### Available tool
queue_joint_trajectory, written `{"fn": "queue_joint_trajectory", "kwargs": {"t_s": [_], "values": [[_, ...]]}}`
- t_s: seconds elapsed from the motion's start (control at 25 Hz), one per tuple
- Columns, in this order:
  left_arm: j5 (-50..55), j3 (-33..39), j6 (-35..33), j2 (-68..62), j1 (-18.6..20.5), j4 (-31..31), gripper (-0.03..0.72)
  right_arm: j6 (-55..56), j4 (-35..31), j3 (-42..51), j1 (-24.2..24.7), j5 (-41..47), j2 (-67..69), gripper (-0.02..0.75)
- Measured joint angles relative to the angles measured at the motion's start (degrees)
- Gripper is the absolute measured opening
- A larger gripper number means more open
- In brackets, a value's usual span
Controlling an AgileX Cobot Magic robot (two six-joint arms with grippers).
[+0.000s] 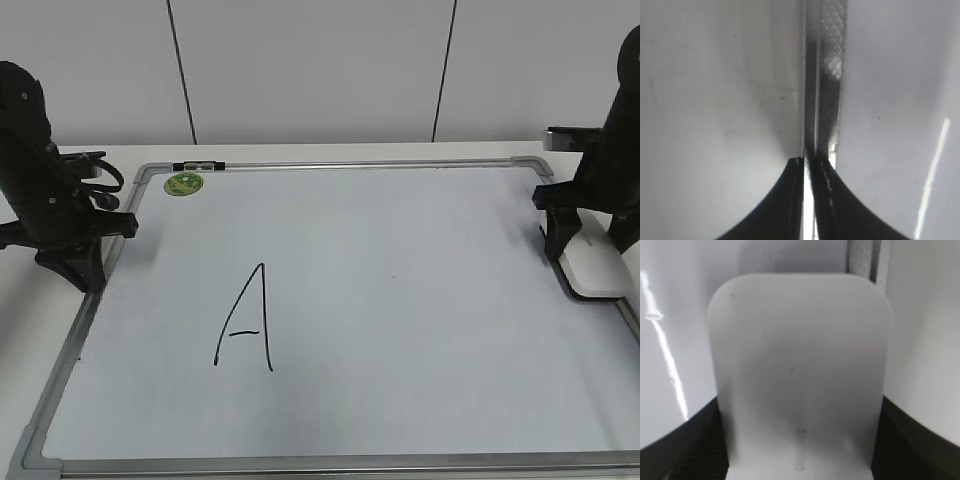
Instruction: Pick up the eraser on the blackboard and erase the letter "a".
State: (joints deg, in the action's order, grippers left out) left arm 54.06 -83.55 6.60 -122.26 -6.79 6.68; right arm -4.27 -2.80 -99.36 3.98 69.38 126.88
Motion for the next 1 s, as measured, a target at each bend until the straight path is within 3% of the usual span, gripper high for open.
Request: {"fn": "queue_joint_trajectory", "kwargs": {"t_s": [0.36,0.68,1.0], "values": [[0.0,0.0,0.0,0.0,0.0,0.0,0.028,-0.2,-0.5,-0.4,0.0,0.0,1.3,0.532],[0.0,0.0,-0.1,0.0,0.0,0.1,0.029,-0.2,-1.8,-1.3,0.0,0.1,1.6,0.652],[0.0,0.0,-0.1,0.0,0.0,0.1,0.031,0.4,-0.8,-5.9,0.0,0.2,1.6,0.662]]}}
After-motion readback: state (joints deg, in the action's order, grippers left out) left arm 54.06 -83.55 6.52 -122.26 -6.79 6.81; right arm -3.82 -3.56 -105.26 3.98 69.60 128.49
